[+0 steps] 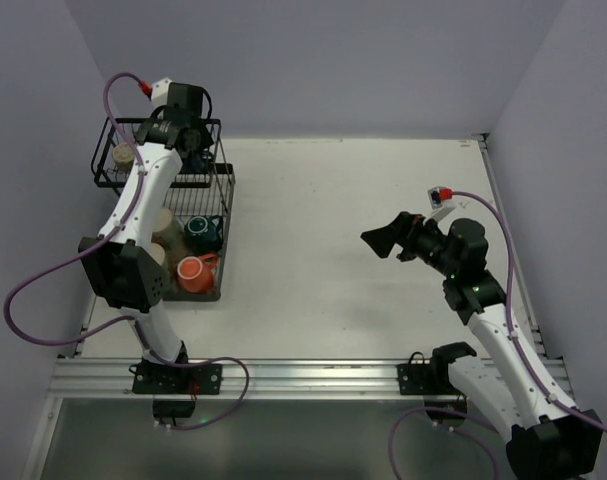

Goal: Unload the cups from the dish rack

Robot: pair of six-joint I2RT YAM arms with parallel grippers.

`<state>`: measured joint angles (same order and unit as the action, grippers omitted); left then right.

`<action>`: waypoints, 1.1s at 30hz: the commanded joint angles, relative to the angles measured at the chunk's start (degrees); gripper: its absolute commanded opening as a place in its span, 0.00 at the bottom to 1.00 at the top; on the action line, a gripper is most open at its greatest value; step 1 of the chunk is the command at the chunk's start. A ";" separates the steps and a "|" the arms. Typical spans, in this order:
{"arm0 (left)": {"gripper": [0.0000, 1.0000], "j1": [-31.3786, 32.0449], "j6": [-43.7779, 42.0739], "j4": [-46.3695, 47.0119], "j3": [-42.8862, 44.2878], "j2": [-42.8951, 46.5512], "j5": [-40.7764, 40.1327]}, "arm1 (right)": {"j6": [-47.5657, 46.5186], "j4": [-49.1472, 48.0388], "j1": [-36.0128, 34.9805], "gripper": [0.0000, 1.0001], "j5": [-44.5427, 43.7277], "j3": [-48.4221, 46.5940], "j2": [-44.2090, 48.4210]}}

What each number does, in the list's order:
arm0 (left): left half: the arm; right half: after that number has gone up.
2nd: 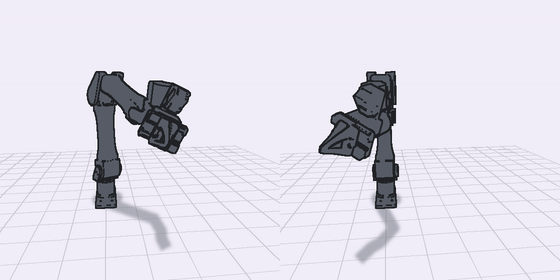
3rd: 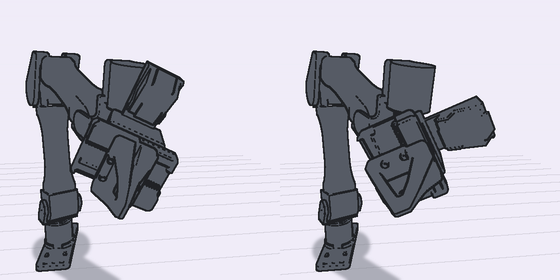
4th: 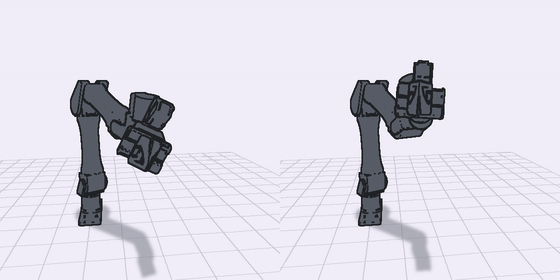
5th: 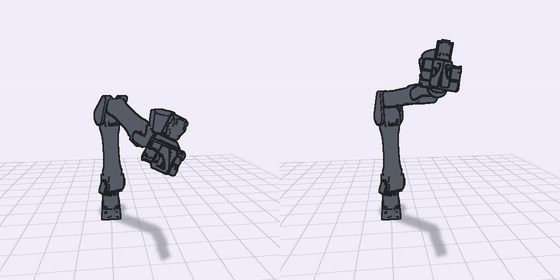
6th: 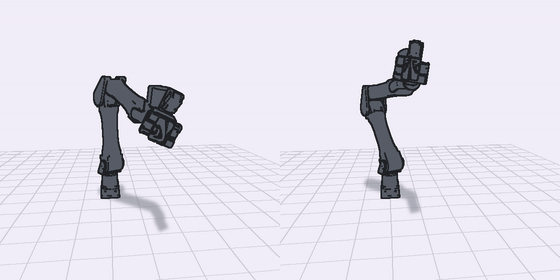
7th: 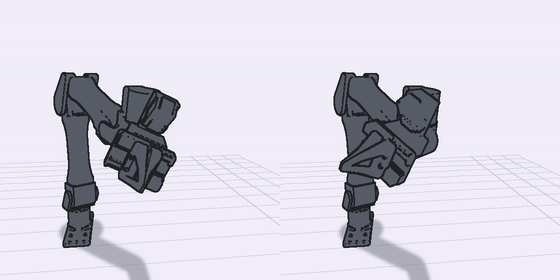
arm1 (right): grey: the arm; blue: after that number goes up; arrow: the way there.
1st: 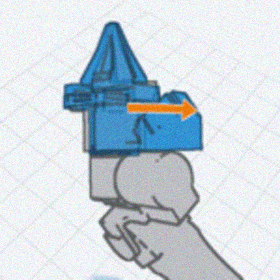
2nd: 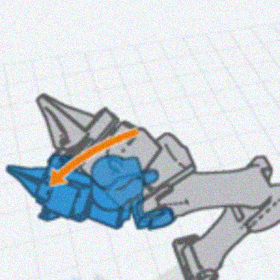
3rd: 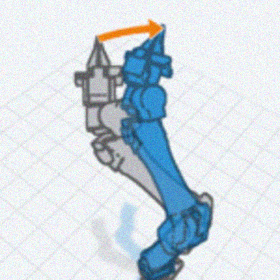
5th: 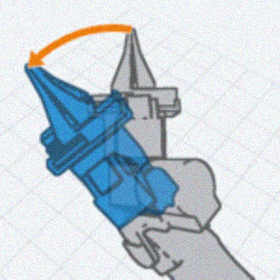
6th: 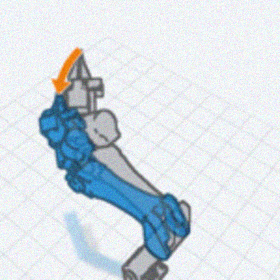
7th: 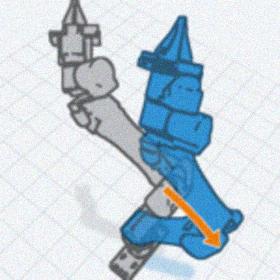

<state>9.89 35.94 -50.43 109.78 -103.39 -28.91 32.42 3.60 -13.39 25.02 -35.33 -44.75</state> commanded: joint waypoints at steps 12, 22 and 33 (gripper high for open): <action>0.20 0.31 -3.86 5.61 0.97 8.47 0.78 | 0.01 -2.45 -0.32 0.99 -0.32 -1.23 -0.34; 0.16 0.31 -4.48 12.36 -3.25 14.70 2.36 | 3.87 -7.27 -1.20 0.99 1.08 -0.88 0.98; 0.14 0.65 -0.44 25.53 -19.49 29.99 24.22 | 15.47 -25.29 -6.47 0.99 4.86 0.80 -1.47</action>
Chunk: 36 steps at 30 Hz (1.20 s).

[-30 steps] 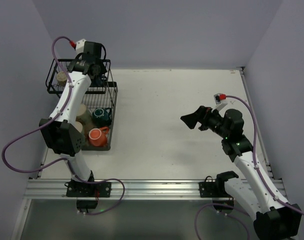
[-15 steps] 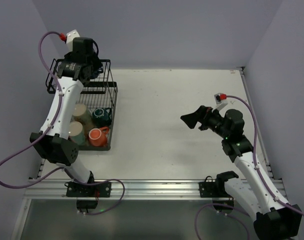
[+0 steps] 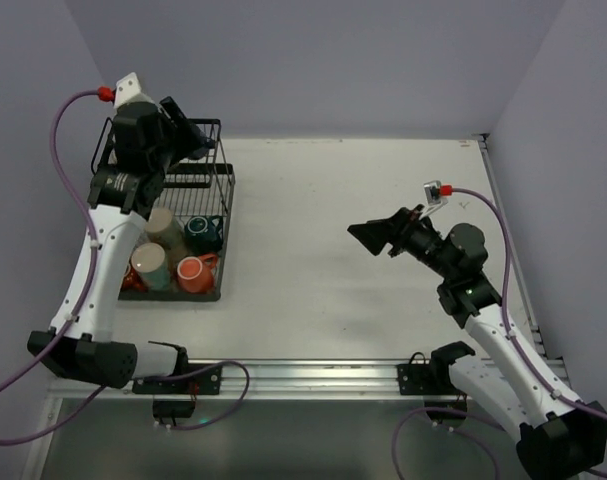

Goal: Unload the cups from the dish rack

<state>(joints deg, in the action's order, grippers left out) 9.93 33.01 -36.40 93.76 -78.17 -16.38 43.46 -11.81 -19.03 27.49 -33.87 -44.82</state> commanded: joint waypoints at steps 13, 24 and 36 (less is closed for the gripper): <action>0.03 11.50 8.82 48.86 -34.85 16.82 40.90 | 22.87 -14.98 -1.71 0.81 -1.29 -6.30 -10.90; 0.00 18.19 13.57 66.63 -45.76 17.35 45.39 | 32.21 -25.35 -4.61 0.81 -0.33 -1.73 -14.16; 0.00 24.61 13.57 70.24 -48.58 16.12 45.03 | 39.58 -42.40 -6.29 0.50 4.95 0.99 -17.93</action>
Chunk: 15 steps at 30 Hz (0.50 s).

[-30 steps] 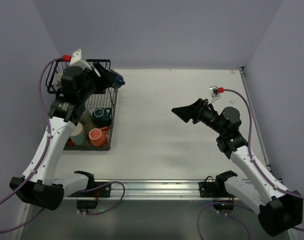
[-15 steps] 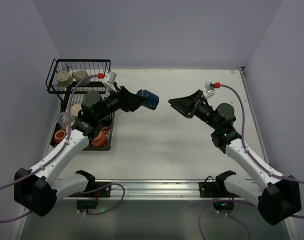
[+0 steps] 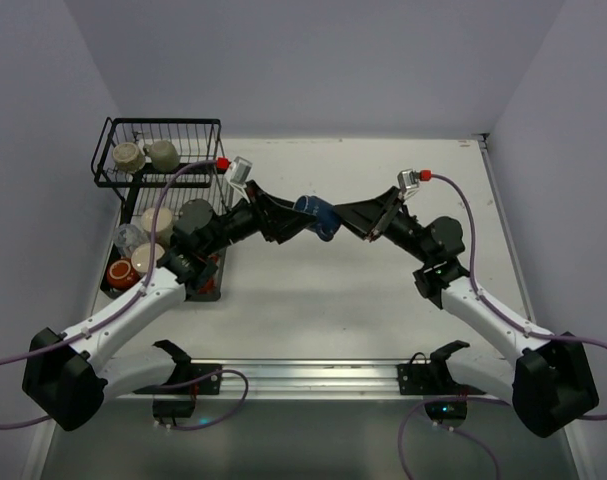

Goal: Unload the cups from the dish rack

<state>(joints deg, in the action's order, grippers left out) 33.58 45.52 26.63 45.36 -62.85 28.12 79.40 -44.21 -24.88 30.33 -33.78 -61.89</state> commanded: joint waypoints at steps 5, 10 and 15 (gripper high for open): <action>0.00 2.10 1.15 9.05 -1.42 0.45 0.71 | 8.13 -18.61 -0.78 0.45 2.98 1.44 -3.41; 0.02 2.63 0.80 9.49 -2.21 0.18 0.53 | 11.04 -24.25 -1.66 0.36 3.25 1.26 -5.78; 0.19 2.80 -0.16 8.70 -2.83 0.10 0.36 | 11.92 -26.63 -2.80 0.11 4.12 0.03 -6.31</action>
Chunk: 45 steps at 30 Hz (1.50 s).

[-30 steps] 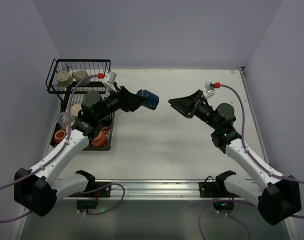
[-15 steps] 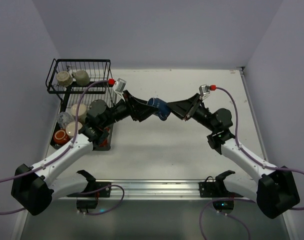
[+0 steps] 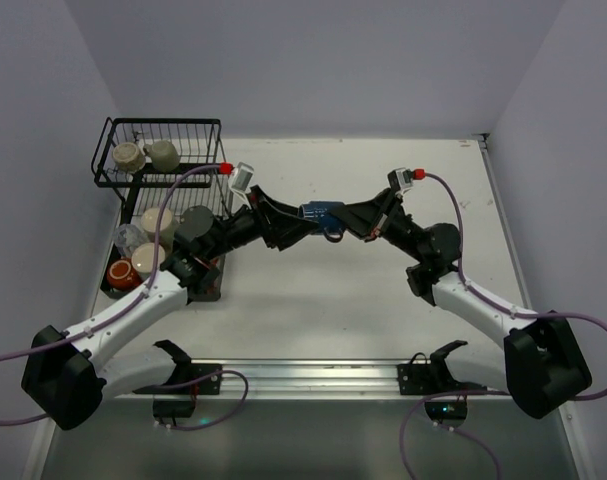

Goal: Unload the cups from the dish rack

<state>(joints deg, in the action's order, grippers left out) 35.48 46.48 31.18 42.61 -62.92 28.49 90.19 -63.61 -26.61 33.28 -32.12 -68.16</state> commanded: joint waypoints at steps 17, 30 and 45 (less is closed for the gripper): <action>1.00 0.81 -20.54 -23.08 9.59 11.05 -19.67 | -5.72 2.79 0.15 0.00 1.00 -0.93 1.10; 1.00 0.81 -30.39 -56.30 10.92 22.65 -44.74 | -64.33 83.28 9.99 0.00 -38.52 -31.14 -2.83; 1.00 0.81 -30.39 -54.65 0.99 29.69 -51.34 | -78.41 95.17 14.83 0.00 -50.06 -52.95 -36.24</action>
<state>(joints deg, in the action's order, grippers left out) 36.07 16.86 -24.58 44.29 -33.91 -20.95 15.99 30.37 -12.29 -13.52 -79.64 -104.81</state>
